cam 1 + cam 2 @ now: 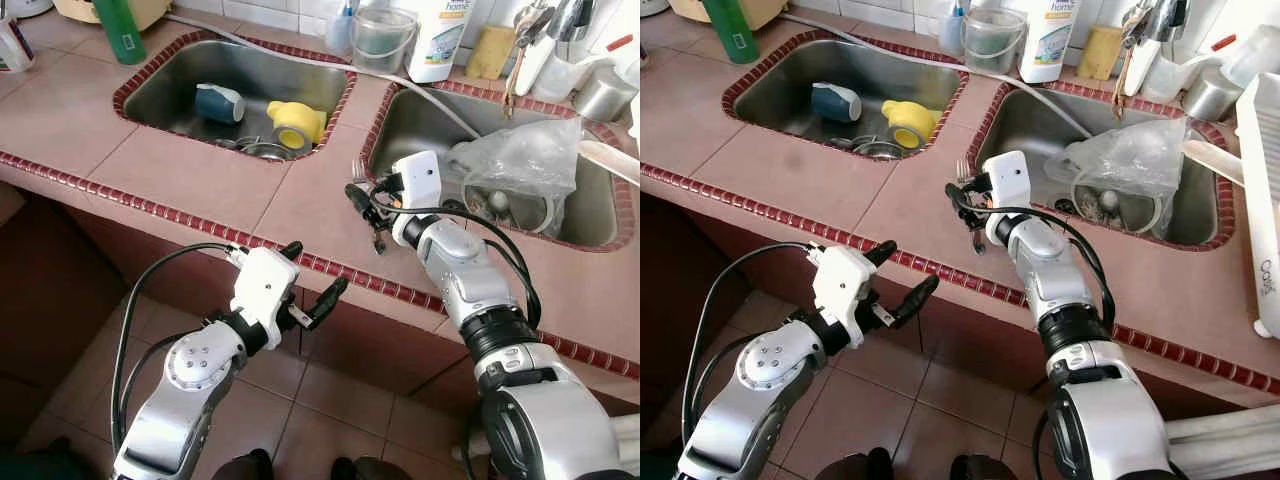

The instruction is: Kitchen organization

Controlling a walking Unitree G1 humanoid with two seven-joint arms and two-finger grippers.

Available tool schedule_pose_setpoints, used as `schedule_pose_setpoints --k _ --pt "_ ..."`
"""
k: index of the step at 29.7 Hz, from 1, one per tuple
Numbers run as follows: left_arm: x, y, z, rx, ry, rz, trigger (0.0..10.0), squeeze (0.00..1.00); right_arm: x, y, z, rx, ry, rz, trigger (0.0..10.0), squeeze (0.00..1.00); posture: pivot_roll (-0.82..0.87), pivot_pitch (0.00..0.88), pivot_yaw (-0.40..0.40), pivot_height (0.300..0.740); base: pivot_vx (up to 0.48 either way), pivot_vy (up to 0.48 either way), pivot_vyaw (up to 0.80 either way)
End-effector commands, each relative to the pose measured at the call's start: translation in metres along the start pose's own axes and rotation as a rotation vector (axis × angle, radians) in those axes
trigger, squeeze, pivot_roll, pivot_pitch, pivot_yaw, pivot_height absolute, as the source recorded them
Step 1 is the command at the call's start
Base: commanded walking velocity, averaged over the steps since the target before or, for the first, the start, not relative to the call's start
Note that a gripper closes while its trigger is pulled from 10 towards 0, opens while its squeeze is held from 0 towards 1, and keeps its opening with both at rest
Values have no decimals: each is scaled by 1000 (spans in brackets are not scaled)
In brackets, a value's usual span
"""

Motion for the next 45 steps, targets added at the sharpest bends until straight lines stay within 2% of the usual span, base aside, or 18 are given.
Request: schedule_pose_setpoints --k 1,6,7,10,21,22,23,24,25,36,45 --pt "3 5 -1 14 -4 -9 10000 0 0 -1 -3 -15 -18 -28 10000 0 -59 200 -60 740 0 0 0" --pt "2 6 -1 19 0 -9 10000 0 -2 -14 -6 -98 -53 -78 10000 0 -58 196 -62 740 0 0 0" --pt "2 6 -2 22 2 -8 10000 0 -2 -28 -4 -172 -67 -95 10000 0 -58 196 -66 740 0 0 0" --pt "2 7 -3 26 5 -6 10000 0 -1 -40 -1 -237 -86 -117 10000 0 -58 194 -72 740 0 0 0" --pt "2 8 -6 37 6 -4 10000 0 7 -52 6 -293 -120 -149 10000 0 -69 179 -71 740 0 0 0" --pt "2 8 -6 38 5 -5 10000 0 9 -52 6 -289 -127 -159 6275 0 -70 179 -70 740 0 0 0" --pt "1 9 -7 40 5 -8 10000 0 10 -52 7 -282 -135 -180 1412 0 -71 177 -68 740 0 0 0" --pt "1 9 -7 40 5 -8 10000 0 10 -52 7 -282 -135 -180 1412 0 -71 177 -68 740 0 0 0" --pt "0 10 -8 44 5 -13 10000 0 11 -51 7 -278 -148 -205 0 0 -73 178 -66 740 0 0 0" --pt "-7 16 -15 66 4 -35 10000 0 18 -43 6 -274 -178 -252 0 0 -94 146 -62 740 0 0 0" --pt "-11 21 -23 99 16 -38 10000 0 21 -52 14 -359 -141 -173 0 0 -107 143 -83 740 0 0 0"
Point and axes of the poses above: a point about 5 cm out from each wrist's last joint towards the gripper, its own z axis pointing back from the gripper into the wrist, its own y axis along the axis of the wrist's last joint, x = y × z, the point moved 4 cm from there along -z, pointing out of the wrist towards the gripper, and after that the axes turned 5 degrees about z, right-handed, at the moved point
